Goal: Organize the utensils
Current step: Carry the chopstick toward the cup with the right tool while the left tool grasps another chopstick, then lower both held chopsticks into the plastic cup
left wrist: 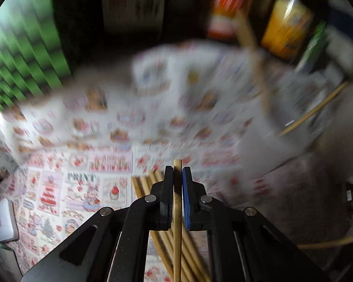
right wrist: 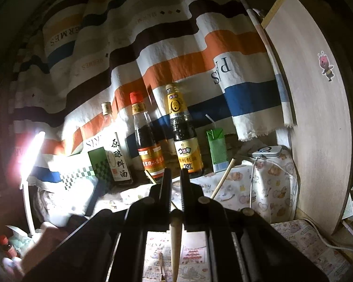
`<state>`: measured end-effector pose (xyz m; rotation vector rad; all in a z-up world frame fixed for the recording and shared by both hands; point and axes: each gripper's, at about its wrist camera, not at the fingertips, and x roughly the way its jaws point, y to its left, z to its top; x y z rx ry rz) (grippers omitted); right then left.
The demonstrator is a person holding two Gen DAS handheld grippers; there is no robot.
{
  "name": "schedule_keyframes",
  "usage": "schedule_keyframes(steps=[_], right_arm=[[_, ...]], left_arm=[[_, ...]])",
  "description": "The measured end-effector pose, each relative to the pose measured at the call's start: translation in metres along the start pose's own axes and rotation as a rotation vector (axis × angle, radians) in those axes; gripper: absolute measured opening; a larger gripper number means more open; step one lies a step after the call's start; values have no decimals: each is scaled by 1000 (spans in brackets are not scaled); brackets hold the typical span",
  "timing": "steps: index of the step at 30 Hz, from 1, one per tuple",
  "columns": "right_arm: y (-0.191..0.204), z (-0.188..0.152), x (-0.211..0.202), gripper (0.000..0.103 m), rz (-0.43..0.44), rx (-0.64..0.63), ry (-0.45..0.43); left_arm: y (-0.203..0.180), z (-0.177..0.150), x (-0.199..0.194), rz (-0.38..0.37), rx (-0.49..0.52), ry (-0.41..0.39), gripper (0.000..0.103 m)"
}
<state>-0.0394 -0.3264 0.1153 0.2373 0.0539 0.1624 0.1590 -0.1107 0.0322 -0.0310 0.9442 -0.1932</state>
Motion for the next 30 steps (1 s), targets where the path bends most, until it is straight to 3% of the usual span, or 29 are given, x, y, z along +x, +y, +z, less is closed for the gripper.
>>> schedule_keyframes(steps=[4, 9, 14, 16, 23, 27, 30], right_arm=[[-4, -1, 3, 6, 18, 37, 23], [-7, -5, 14, 6, 20, 64, 78], [-2, -8, 15, 5, 12, 35, 76], [-1, -8, 13, 5, 20, 36, 72], [0, 14, 4, 5, 22, 15, 5], [4, 57, 1, 5, 34, 7, -65], [7, 87, 2, 5, 27, 0, -155]], left_arm=[[-11, 5, -73, 2, 17, -176, 6], [-13, -1, -161, -62, -1, -405, 6], [-19, -15, -213, 39, -2, -625, 6], [-15, -20, -218, 30, -17, -682, 6], [5, -18, -211, -79, -86, -758, 6], [-4, -10, -212, -120, -96, -790, 6], [-17, 6, -214, -102, -129, -813, 6]])
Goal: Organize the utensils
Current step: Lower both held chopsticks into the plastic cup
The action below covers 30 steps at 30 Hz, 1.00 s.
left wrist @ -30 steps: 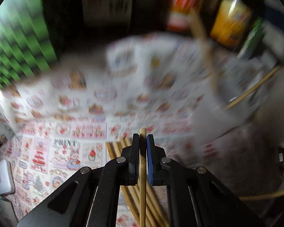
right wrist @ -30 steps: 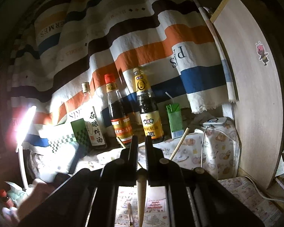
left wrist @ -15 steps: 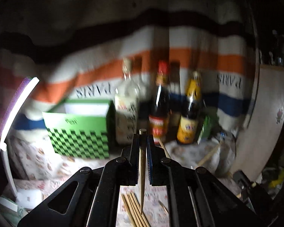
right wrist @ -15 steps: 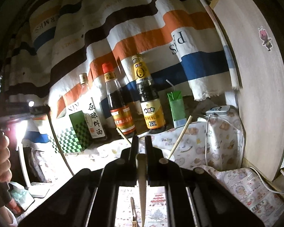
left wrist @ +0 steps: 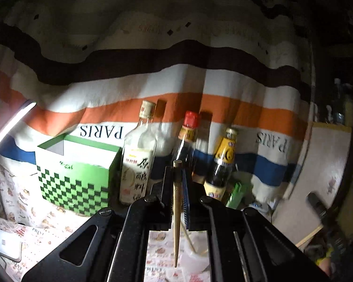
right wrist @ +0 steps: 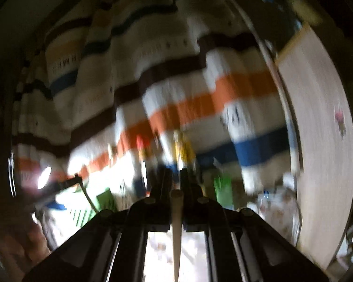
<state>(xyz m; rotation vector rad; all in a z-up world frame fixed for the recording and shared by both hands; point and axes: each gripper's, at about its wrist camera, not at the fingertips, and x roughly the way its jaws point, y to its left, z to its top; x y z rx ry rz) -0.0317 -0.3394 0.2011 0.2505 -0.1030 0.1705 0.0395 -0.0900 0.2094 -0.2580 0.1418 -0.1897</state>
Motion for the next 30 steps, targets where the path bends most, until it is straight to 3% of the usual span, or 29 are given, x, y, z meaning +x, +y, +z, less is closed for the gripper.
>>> schedule_keyframes(steps=[7, 9, 14, 20, 23, 30], right_arm=[[-21, 9, 41, 5, -57, 109, -58], [-30, 1, 47, 5, -72, 125, -87], [-56, -12, 65, 5, -74, 190, -88], [-84, -29, 75, 5, -193, 272, -139], [-97, -42, 87, 5, -237, 299, -106], [-95, -66, 120, 5, -199, 237, 40]], left_arm=[[-22, 3, 25, -85, -58, -79, 6], [-20, -5, 40, -37, -77, -68, 6], [7, -31, 76, -63, -186, -9, 6], [34, -52, 93, -86, -275, 14, 6], [36, -61, 99, -75, -261, 28, 6], [50, -79, 122, -92, -298, 106, 6]])
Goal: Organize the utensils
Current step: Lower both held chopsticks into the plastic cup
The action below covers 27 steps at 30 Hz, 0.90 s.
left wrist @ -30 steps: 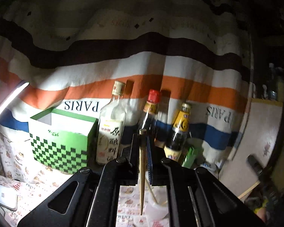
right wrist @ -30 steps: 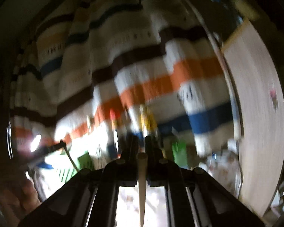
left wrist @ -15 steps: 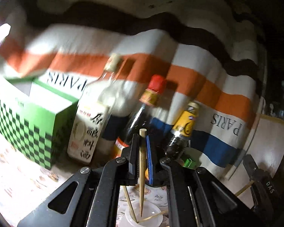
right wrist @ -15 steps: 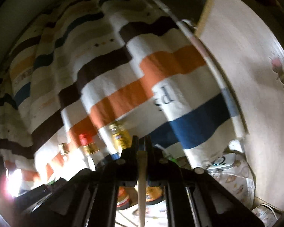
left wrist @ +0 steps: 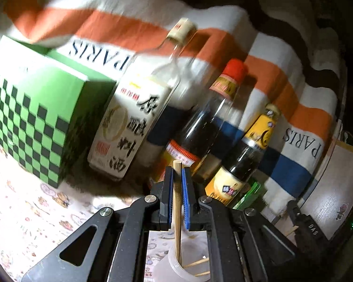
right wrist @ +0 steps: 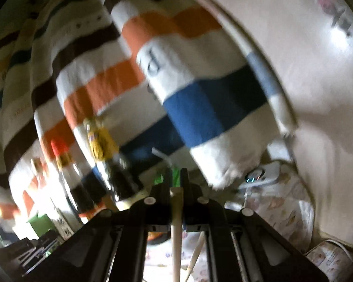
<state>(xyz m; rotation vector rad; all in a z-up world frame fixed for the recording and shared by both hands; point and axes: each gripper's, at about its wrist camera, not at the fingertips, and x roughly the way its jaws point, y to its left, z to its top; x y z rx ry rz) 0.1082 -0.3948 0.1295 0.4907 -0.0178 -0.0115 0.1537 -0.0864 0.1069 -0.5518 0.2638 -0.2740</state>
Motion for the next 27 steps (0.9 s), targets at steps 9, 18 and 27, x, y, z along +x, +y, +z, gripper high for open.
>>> schedule_keyframes(steps=[9, 18, 27], right_arm=[[0, -36, 28, 5, -18, -16, 139], [3, -46, 35, 6, -9, -35, 191], [1, -49, 45, 7, -52, -53, 211]], left_arm=[[20, -11, 21, 0, -53, 88, 7], [29, -19, 35, 17, -65, 146, 8], [19, -28, 42, 43, 5, 164, 8]])
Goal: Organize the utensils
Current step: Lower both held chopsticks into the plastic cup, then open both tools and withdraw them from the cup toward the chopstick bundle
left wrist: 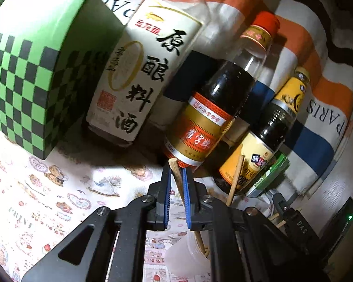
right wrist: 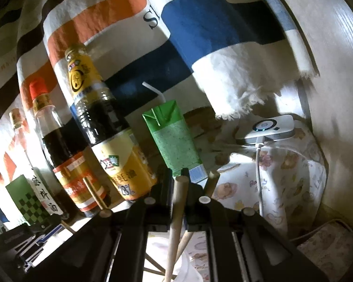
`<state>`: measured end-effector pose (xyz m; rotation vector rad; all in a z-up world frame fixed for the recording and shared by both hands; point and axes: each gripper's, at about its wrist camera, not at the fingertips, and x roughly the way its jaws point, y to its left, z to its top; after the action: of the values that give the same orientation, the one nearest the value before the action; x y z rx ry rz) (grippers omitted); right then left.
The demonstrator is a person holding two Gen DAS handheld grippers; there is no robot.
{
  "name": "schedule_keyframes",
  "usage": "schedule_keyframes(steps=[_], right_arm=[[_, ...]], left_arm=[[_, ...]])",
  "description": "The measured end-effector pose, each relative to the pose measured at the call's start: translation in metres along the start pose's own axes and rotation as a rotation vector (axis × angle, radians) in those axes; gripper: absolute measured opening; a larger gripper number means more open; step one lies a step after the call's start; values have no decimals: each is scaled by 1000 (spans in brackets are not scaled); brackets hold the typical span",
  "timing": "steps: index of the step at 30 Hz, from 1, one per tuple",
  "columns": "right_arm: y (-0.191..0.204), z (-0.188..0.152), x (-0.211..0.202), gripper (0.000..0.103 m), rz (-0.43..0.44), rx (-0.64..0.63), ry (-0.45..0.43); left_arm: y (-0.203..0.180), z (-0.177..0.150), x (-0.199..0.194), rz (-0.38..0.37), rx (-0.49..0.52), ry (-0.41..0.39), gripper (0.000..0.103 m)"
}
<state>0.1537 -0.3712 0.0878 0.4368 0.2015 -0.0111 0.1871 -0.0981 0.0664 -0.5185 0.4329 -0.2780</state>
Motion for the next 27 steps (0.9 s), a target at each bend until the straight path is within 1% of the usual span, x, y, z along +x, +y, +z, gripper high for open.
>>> schedule_keyframes(steps=[3, 6, 7, 9, 10, 11, 12, 13, 15, 18, 19, 21, 23, 24, 26, 27], right_arm=[[1, 1, 2, 7, -8, -8, 4], [1, 0, 3, 7, -9, -11, 16], [1, 0, 5, 8, -8, -13, 25], [4, -1, 7, 14, -12, -27, 36], [7, -2, 6, 23, -23, -40, 35], [9, -2, 5, 40, -33, -50, 31], [13, -2, 1, 51, -49, -63, 15], [15, -2, -3, 68, -61, -70, -7], [18, 1, -9, 69, -46, -84, -30], [20, 9, -16, 69, 15, -77, -24], [19, 12, -19, 70, 23, -66, -30], [16, 17, -22, 70, 44, -43, -27], [12, 23, -25, 71, 58, -19, -25], [9, 26, -27, 72, 67, -4, -25], [5, 31, -30, 73, 72, 9, -33], [7, 33, -34, 73, 72, 8, -39]], left_arm=[[-3, -3, 5, -15, 6, 25, 8], [-7, -7, 8, -2, 33, 33, 8], [-9, -8, 9, -1, 41, 37, 8], [-10, -10, 9, -8, 46, 40, 8], [-12, -10, 9, -20, 45, 38, 11], [-13, -10, 7, -28, 42, 36, 21], [-15, -10, 6, -32, 38, 34, 28], [-18, -10, 2, -24, 37, 22, 29], [-24, -9, -5, -22, 65, -8, 39], [-35, -5, -15, -1, 119, -55, 46], [-36, -3, -19, 2, 124, -71, 48], [-36, 2, -27, -2, 118, -94, 55], [-36, 8, -34, -4, 107, -113, 57], [-37, 10, -37, -4, 106, -124, 59], [-37, 16, -46, 11, 108, -154, 64], [-38, 18, -50, 20, 115, -164, 65]])
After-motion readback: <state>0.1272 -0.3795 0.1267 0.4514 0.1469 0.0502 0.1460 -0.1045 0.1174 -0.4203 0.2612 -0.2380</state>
